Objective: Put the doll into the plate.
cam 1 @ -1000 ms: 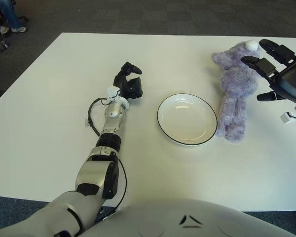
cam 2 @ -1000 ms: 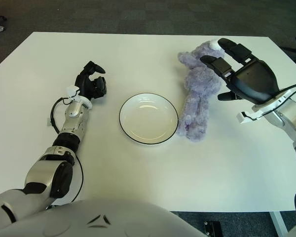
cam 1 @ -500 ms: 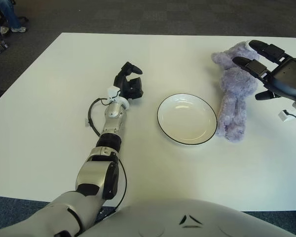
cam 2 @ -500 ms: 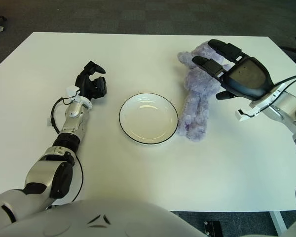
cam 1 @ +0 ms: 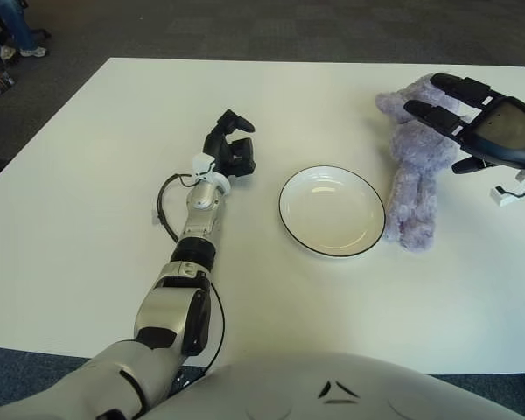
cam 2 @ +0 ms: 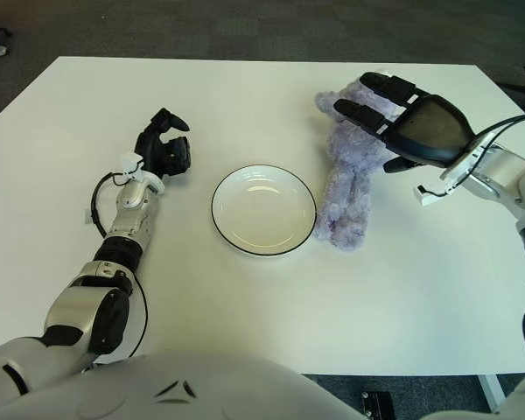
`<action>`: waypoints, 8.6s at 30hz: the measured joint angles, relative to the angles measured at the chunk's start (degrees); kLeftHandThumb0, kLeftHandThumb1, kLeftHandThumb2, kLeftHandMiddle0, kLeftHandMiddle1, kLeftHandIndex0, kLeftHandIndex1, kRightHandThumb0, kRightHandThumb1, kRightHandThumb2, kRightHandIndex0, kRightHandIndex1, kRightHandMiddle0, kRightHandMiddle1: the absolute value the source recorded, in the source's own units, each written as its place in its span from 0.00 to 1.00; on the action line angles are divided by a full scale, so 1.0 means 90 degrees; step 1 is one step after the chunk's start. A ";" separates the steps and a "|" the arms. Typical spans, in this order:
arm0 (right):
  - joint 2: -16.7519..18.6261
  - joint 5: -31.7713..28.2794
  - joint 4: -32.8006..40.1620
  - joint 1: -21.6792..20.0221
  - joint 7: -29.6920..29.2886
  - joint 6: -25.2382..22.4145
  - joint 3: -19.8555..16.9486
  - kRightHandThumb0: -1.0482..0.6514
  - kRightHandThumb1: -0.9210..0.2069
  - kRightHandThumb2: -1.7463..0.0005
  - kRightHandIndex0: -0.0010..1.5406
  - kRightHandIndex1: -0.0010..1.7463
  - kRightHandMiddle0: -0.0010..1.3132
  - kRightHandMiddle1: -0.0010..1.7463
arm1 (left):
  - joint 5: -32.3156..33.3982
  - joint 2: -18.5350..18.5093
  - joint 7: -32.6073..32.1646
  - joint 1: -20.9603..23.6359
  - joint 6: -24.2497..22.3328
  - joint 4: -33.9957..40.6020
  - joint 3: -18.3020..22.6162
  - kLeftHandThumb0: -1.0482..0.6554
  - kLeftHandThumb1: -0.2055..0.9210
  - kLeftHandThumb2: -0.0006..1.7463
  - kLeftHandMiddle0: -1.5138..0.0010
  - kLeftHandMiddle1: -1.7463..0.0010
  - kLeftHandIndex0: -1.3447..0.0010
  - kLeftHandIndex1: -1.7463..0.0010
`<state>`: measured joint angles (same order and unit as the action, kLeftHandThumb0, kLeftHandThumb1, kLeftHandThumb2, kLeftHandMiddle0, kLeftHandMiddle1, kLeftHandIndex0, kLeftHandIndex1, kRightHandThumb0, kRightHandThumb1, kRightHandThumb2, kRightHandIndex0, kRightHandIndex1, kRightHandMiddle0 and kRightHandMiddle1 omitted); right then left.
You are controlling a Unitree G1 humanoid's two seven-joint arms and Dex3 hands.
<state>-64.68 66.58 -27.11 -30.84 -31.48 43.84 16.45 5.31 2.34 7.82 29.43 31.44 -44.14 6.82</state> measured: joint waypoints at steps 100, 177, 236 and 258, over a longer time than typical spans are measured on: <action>0.1790 -0.0769 -0.1961 -0.1304 0.2006 -0.1445 0.1265 0.51 0.70 0.34 0.02 0.01 0.00 0.15 | 0.0009 0.0063 0.0006 -0.0288 0.0517 0.0464 -0.0146 0.37 0.64 0.61 0.20 0.00 0.66 0.00; 0.1626 -0.1743 -0.0690 -0.0680 0.3204 -0.2186 0.0625 0.89 0.53 0.25 0.39 1.00 0.60 1.00 | -0.0137 0.0088 -0.0042 -0.0264 0.0643 0.0399 -0.0150 0.37 0.63 0.62 0.20 0.00 0.65 0.00; 0.1242 -0.1953 -0.0135 -0.0317 0.2256 -0.2152 -0.0249 0.90 0.58 0.22 0.42 1.00 0.70 1.00 | -0.0119 0.0086 0.0000 -0.0222 0.0624 0.0346 -0.0142 0.37 0.63 0.62 0.21 0.00 0.65 0.00; 0.1013 -0.2298 0.0179 -0.0218 0.2388 -0.2142 -0.0930 0.92 0.65 0.16 0.46 1.00 0.72 1.00 | -0.0125 0.0062 0.0000 -0.0172 0.0624 0.0244 -0.0139 0.36 0.61 0.64 0.21 0.00 0.64 0.00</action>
<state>-55.56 45.90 -25.50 -32.80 -9.99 24.56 8.08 4.18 2.89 7.82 27.88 37.06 -41.94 5.57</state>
